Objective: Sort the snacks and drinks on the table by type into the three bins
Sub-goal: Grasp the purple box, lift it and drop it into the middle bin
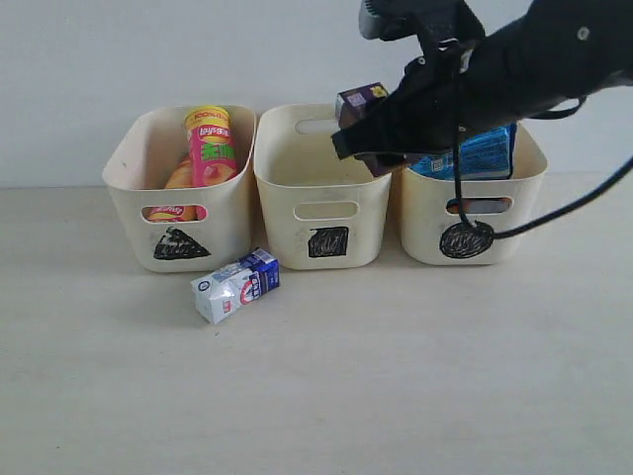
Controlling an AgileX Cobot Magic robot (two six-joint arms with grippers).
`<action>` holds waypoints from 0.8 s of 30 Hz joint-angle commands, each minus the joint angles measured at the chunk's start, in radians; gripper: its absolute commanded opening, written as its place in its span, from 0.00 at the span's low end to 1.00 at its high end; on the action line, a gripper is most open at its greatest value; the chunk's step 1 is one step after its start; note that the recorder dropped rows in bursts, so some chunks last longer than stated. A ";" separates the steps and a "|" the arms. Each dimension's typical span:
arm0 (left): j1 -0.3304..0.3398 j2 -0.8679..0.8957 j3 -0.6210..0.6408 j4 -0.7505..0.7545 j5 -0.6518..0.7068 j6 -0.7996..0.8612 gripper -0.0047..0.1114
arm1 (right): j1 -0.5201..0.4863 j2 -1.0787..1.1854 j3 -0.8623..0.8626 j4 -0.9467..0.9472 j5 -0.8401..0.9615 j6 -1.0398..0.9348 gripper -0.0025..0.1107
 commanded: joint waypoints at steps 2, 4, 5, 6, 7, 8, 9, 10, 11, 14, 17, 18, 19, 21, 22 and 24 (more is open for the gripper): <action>0.002 -0.004 0.003 0.000 0.001 -0.006 0.08 | 0.002 0.141 -0.191 0.003 0.052 -0.003 0.02; 0.002 -0.004 0.003 0.000 0.001 -0.006 0.08 | 0.002 0.209 -0.265 0.003 0.052 -0.003 0.02; 0.002 -0.004 0.003 0.000 0.001 -0.006 0.08 | 0.002 0.252 -0.313 0.003 0.052 -0.003 0.02; 0.002 -0.004 0.003 0.000 0.001 -0.006 0.08 | 0.000 0.277 -0.339 0.003 0.052 -0.003 0.02; 0.002 -0.004 0.003 0.000 0.001 -0.006 0.08 | 0.000 0.320 -0.391 0.003 0.052 -0.003 0.02; 0.002 -0.004 0.003 0.000 0.001 -0.006 0.08 | 0.000 0.343 -0.416 0.003 0.052 -0.003 0.02; 0.002 -0.004 0.003 0.000 0.001 -0.006 0.08 | 0.000 0.385 -0.459 0.003 0.050 -0.003 0.02; 0.002 -0.004 0.003 0.000 0.001 -0.006 0.08 | -0.002 0.430 -0.503 0.003 0.048 -0.003 0.02; 0.002 -0.004 0.003 0.000 0.001 -0.006 0.08 | -0.002 0.451 -0.526 0.003 0.048 0.000 0.02; 0.002 -0.004 0.003 0.000 0.001 -0.006 0.08 | -0.002 0.542 -0.627 0.003 0.048 0.014 0.02; 0.002 -0.004 0.003 0.000 0.001 -0.006 0.08 | -0.019 0.598 -0.678 0.003 0.054 0.044 0.15; 0.002 -0.004 0.003 0.000 0.001 -0.006 0.08 | -0.022 0.619 -0.693 0.003 0.056 0.051 0.28; 0.002 -0.004 0.003 0.000 0.001 -0.006 0.08 | -0.022 0.621 -0.697 0.003 0.056 0.051 0.33; 0.002 -0.004 0.003 0.000 0.001 -0.006 0.08 | -0.022 0.632 -0.697 -0.003 0.049 0.051 0.45; 0.002 -0.004 0.003 0.000 0.001 -0.006 0.08 | -0.022 0.638 -0.697 -0.005 0.045 0.049 0.50; 0.002 -0.004 0.003 0.000 0.001 -0.006 0.08 | -0.022 0.640 -0.697 -0.005 0.035 0.049 0.60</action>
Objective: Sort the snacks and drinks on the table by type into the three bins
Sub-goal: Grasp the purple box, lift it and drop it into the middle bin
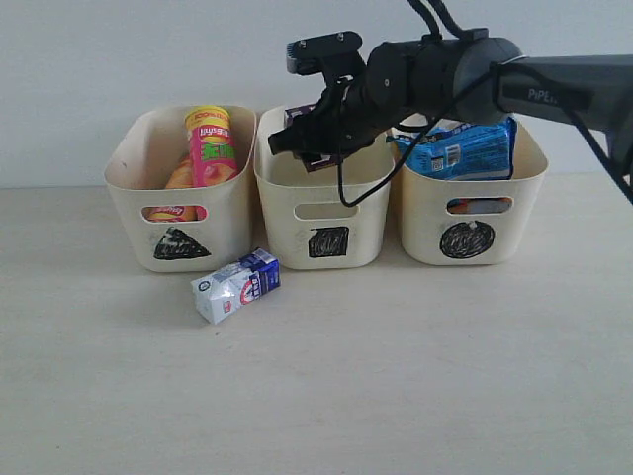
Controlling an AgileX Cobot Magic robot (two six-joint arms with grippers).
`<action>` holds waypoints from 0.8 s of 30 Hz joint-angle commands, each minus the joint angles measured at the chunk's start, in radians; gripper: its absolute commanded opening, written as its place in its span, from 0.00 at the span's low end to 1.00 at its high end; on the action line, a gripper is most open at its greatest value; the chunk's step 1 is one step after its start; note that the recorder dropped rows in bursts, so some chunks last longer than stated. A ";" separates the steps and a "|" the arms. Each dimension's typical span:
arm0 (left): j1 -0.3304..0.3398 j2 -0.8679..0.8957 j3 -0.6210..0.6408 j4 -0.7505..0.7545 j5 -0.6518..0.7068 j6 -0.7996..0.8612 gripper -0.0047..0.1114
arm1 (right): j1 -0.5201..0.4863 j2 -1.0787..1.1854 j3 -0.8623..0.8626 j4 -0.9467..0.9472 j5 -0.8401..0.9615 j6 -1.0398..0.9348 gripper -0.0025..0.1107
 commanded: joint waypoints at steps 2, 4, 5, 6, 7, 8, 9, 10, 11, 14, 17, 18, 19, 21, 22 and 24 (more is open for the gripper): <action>0.002 -0.004 0.003 0.000 0.001 -0.006 0.08 | -0.006 0.001 -0.012 -0.009 -0.039 -0.001 0.67; 0.002 -0.004 0.003 0.000 0.001 -0.006 0.08 | -0.006 0.001 -0.012 -0.009 -0.041 -0.001 0.70; 0.002 -0.004 0.003 0.000 0.001 -0.006 0.08 | -0.006 0.001 -0.012 -0.009 -0.038 -0.001 0.70; 0.002 -0.004 0.003 0.000 0.001 -0.006 0.08 | -0.006 0.001 -0.012 -0.009 -0.033 -0.006 0.70; 0.002 -0.004 0.003 0.000 0.001 -0.006 0.08 | -0.006 0.001 -0.012 -0.009 -0.030 -0.006 0.70; 0.002 -0.004 0.003 0.000 0.001 -0.006 0.08 | -0.006 0.001 -0.012 -0.009 -0.022 -0.006 0.70; 0.002 -0.004 0.003 0.000 0.001 -0.006 0.08 | -0.006 0.001 -0.012 -0.009 -0.011 -0.006 0.70; 0.002 -0.004 0.003 0.000 0.001 -0.006 0.08 | -0.006 -0.002 -0.012 -0.009 0.003 -0.006 0.70; 0.002 -0.004 0.003 0.000 0.001 -0.006 0.08 | -0.006 -0.007 -0.012 -0.009 0.021 -0.008 0.70; 0.002 -0.004 0.003 0.000 0.001 -0.006 0.08 | -0.006 -0.024 -0.012 -0.013 0.087 -0.010 0.70; 0.002 -0.004 0.003 0.000 0.001 -0.006 0.08 | -0.005 -0.053 -0.012 -0.013 0.180 -0.018 0.70; 0.002 -0.004 0.003 0.000 0.001 -0.006 0.08 | -0.005 -0.062 -0.012 -0.013 0.205 -0.020 0.70; 0.002 -0.004 0.003 0.000 0.001 -0.006 0.08 | -0.005 -0.074 -0.012 -0.016 0.237 -0.020 0.68; 0.002 -0.004 0.003 0.000 0.001 -0.006 0.08 | -0.005 -0.098 -0.012 -0.018 0.295 -0.016 0.58; 0.002 -0.004 0.003 0.000 0.001 -0.006 0.08 | -0.005 -0.109 -0.012 -0.021 0.324 -0.016 0.52; 0.002 -0.004 0.003 0.000 0.001 -0.006 0.08 | -0.005 -0.136 -0.012 -0.021 0.374 -0.016 0.33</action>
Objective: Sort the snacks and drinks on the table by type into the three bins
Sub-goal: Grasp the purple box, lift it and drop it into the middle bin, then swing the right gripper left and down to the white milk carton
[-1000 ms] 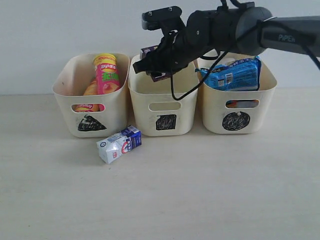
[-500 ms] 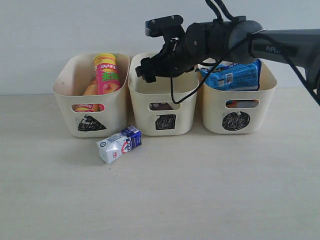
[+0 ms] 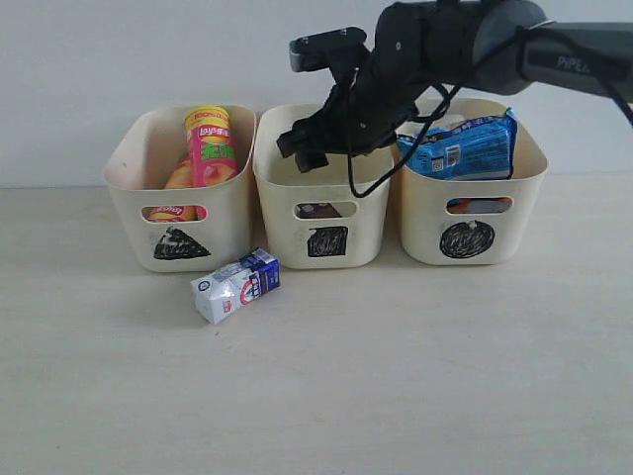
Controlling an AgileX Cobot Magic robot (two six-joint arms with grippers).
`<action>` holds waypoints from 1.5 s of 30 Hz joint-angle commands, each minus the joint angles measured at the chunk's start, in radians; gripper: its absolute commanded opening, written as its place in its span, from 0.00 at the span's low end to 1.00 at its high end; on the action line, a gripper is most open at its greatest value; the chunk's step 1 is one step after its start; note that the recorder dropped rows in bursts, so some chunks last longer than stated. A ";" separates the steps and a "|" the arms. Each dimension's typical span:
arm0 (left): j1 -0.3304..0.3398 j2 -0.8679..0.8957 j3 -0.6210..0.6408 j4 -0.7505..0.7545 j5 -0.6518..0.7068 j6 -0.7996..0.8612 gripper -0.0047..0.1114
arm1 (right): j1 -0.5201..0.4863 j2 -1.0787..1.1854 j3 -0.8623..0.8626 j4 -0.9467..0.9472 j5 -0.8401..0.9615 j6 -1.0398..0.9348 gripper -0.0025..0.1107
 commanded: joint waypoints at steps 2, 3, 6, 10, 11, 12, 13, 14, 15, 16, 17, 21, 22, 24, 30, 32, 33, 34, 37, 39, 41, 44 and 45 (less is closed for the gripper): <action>0.002 -0.004 0.003 0.000 0.001 -0.006 0.08 | -0.001 -0.077 -0.008 -0.006 0.147 -0.016 0.11; 0.002 -0.004 0.003 0.000 0.001 -0.006 0.08 | 0.002 -0.086 -0.008 -0.006 0.177 -0.036 0.02; 0.002 -0.004 0.003 0.000 0.001 -0.006 0.08 | 0.011 -0.105 -0.001 0.002 0.245 -0.088 0.03; 0.002 -0.004 0.003 0.000 0.001 -0.006 0.08 | 0.047 -0.143 0.080 0.035 0.249 -0.223 0.03; 0.002 -0.004 0.003 0.000 0.001 -0.006 0.08 | 0.056 -0.153 0.108 0.053 0.240 -0.270 0.03; 0.002 -0.004 0.003 0.000 0.001 -0.006 0.08 | 0.062 -0.160 0.134 0.075 0.231 -0.320 0.03; 0.002 -0.004 0.003 0.000 0.001 -0.006 0.08 | 0.069 -0.165 0.152 0.093 0.231 -0.376 0.03; 0.002 -0.004 0.003 0.000 0.001 -0.006 0.08 | 0.077 -0.170 0.171 0.127 0.231 -0.441 0.03; 0.002 -0.004 0.003 -0.001 -0.002 -0.006 0.08 | 0.079 -0.172 0.184 0.162 0.243 -0.513 0.03; 0.002 -0.004 0.003 -0.001 -0.002 -0.006 0.08 | 0.084 -0.174 0.192 0.206 0.255 -0.575 0.03; 0.002 -0.004 0.003 -0.001 -0.002 -0.006 0.08 | 0.088 -0.174 0.197 0.253 0.275 -0.655 0.03; 0.002 -0.004 0.003 -0.001 -0.002 -0.006 0.08 | 0.090 -0.174 0.197 0.435 0.385 -0.990 0.03; 0.002 -0.004 0.003 -0.001 -0.002 -0.006 0.08 | 0.090 -0.174 0.197 0.466 0.394 -1.064 0.03; 0.002 -0.004 0.003 -0.001 -0.002 -0.006 0.08 | 0.090 -0.174 0.197 0.527 0.412 -1.220 0.03; 0.002 -0.004 0.003 -0.001 -0.004 -0.006 0.08 | 0.097 -0.136 0.185 0.575 0.355 -1.282 0.02; 0.002 -0.004 0.003 -0.001 -0.004 -0.006 0.08 | 0.110 -0.114 0.151 0.549 0.364 -1.280 0.02; 0.002 -0.004 0.003 -0.001 -0.004 -0.006 0.08 | 0.121 -0.102 0.129 0.527 0.366 -1.278 0.02; 0.002 -0.004 0.003 -0.001 -0.004 -0.006 0.08 | 0.133 -0.089 0.103 0.501 0.366 -1.264 0.02; 0.002 -0.004 0.003 -0.001 -0.004 -0.006 0.08 | 0.170 -0.044 0.018 0.426 0.373 -1.235 0.02; 0.002 -0.004 0.003 -0.001 -0.004 -0.006 0.08 | 0.190 -0.007 -0.035 0.359 0.375 -1.233 0.02; 0.002 -0.004 0.003 -0.001 -0.004 -0.006 0.08 | 0.203 0.030 -0.094 0.313 0.398 -1.233 0.02; 0.002 -0.004 0.003 -0.001 -0.004 -0.006 0.08 | 0.206 0.094 -0.175 0.291 0.444 -1.233 0.02; 0.002 -0.004 0.003 -0.001 -0.004 -0.006 0.08 | 0.206 0.122 -0.211 0.286 0.456 -1.237 0.02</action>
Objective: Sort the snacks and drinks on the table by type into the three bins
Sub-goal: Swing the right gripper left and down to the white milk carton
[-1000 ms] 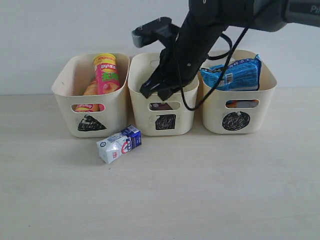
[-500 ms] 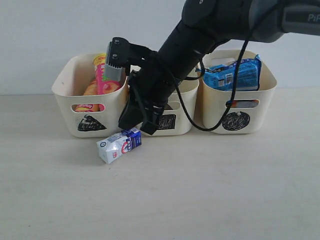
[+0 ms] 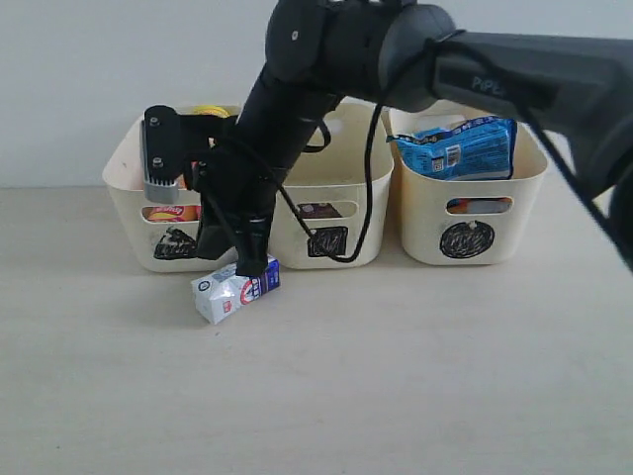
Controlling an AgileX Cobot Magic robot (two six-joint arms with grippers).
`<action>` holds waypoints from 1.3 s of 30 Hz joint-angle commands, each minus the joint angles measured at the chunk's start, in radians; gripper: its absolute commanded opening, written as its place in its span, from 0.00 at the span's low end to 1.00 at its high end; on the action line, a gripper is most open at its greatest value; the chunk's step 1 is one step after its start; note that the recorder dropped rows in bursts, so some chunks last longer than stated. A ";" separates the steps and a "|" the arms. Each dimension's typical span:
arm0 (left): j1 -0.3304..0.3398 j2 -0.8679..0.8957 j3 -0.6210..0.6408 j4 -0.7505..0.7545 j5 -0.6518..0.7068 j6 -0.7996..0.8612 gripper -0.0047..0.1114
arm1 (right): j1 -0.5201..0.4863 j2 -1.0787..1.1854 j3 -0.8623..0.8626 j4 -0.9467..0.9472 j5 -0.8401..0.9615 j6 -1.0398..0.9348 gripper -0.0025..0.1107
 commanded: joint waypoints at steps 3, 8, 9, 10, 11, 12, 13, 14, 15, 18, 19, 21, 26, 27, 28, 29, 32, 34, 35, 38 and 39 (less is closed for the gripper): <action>0.002 -0.004 0.003 -0.001 -0.004 -0.006 0.08 | 0.001 0.144 -0.179 -0.055 0.055 -0.023 0.02; 0.002 -0.004 0.003 -0.001 -0.004 -0.006 0.08 | 0.002 0.224 -0.262 -0.055 0.060 -0.120 0.02; 0.002 -0.004 0.003 -0.001 -0.004 -0.006 0.08 | 0.002 0.229 -0.265 -0.055 0.060 -0.135 0.02; 0.002 -0.004 0.003 -0.001 -0.004 -0.006 0.08 | 0.002 0.236 -0.265 -0.057 0.056 -0.147 0.02; 0.002 -0.004 0.003 -0.001 -0.004 -0.006 0.08 | 0.002 0.240 -0.265 -0.057 0.049 -0.157 0.02; 0.002 -0.004 0.003 -0.001 -0.004 -0.006 0.08 | 0.002 0.246 -0.265 -0.057 0.049 -0.174 0.02; 0.002 -0.004 0.003 -0.001 -0.004 -0.006 0.08 | 0.002 0.246 -0.265 -0.057 0.053 -0.196 0.03; 0.002 -0.004 0.003 -0.001 -0.004 -0.006 0.08 | 0.002 0.248 -0.265 -0.059 0.061 -0.222 0.07; 0.002 -0.004 0.003 -0.001 -0.004 -0.006 0.08 | 0.002 0.248 -0.265 -0.059 0.061 -0.227 0.13; 0.002 -0.004 0.003 -0.001 -0.004 -0.006 0.08 | 0.002 0.248 -0.265 -0.059 0.061 -0.227 0.40; 0.002 -0.004 0.003 -0.001 -0.004 -0.006 0.08 | 0.002 0.248 -0.265 -0.059 0.061 -0.227 0.52; 0.002 -0.004 0.003 -0.001 -0.004 -0.006 0.08 | 0.002 0.248 -0.265 -0.059 0.045 -0.227 0.76; 0.002 -0.004 0.003 -0.001 -0.004 -0.006 0.08 | 0.002 0.248 -0.265 -0.059 0.027 -0.229 0.89; 0.002 -0.004 0.003 -0.001 -0.004 -0.006 0.08 | 0.002 0.250 -0.262 -0.059 0.024 -0.229 0.89; 0.002 -0.004 0.003 -0.001 -0.004 -0.006 0.08 | 0.002 0.252 -0.260 -0.057 0.023 -0.229 0.89; 0.002 -0.004 0.003 -0.001 -0.004 -0.006 0.08 | 0.002 0.258 -0.260 -0.057 0.020 -0.226 0.89; 0.002 -0.004 0.003 -0.001 -0.004 -0.006 0.08 | 0.002 0.276 -0.260 -0.059 0.017 -0.226 0.89; 0.002 -0.004 0.003 -0.001 -0.004 -0.006 0.08 | 0.002 0.289 -0.260 -0.059 -0.005 -0.228 0.89; 0.002 -0.004 0.003 -0.001 -0.004 -0.006 0.08 | 0.002 0.294 -0.260 -0.059 -0.015 -0.231 0.89; 0.002 -0.004 0.003 -0.001 -0.004 -0.006 0.08 | 0.002 0.303 -0.260 -0.061 -0.039 -0.233 0.89; 0.002 -0.004 0.003 -0.001 -0.004 -0.006 0.08 | 0.002 0.304 -0.260 -0.061 -0.041 -0.233 0.89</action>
